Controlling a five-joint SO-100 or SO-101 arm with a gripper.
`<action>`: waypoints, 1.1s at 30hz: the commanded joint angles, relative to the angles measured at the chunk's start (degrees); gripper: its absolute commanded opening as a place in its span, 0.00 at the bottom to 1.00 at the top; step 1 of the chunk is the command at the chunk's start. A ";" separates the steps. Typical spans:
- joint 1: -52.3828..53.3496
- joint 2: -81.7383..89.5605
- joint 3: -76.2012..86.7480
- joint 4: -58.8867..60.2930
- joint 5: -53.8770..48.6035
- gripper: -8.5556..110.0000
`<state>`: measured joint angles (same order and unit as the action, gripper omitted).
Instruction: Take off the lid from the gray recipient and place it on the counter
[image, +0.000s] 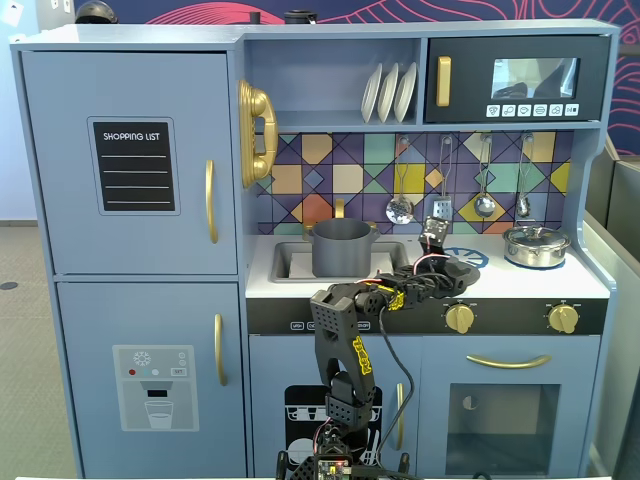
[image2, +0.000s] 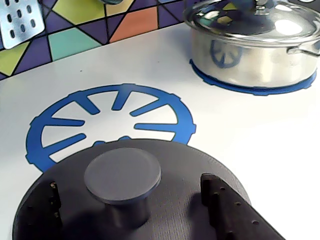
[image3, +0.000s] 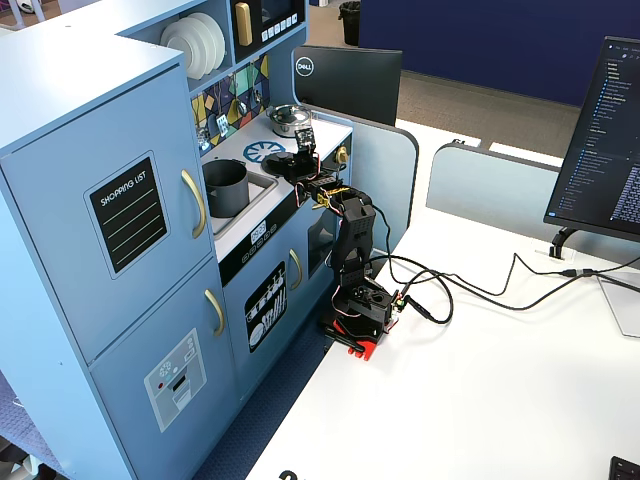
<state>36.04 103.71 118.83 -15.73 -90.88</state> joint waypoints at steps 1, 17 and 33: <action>-0.35 3.60 -1.49 -2.37 0.44 0.31; -11.07 47.37 -9.76 70.49 6.77 0.12; -38.85 77.52 39.81 66.62 6.59 0.07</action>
<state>1.41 177.36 152.14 55.99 -84.20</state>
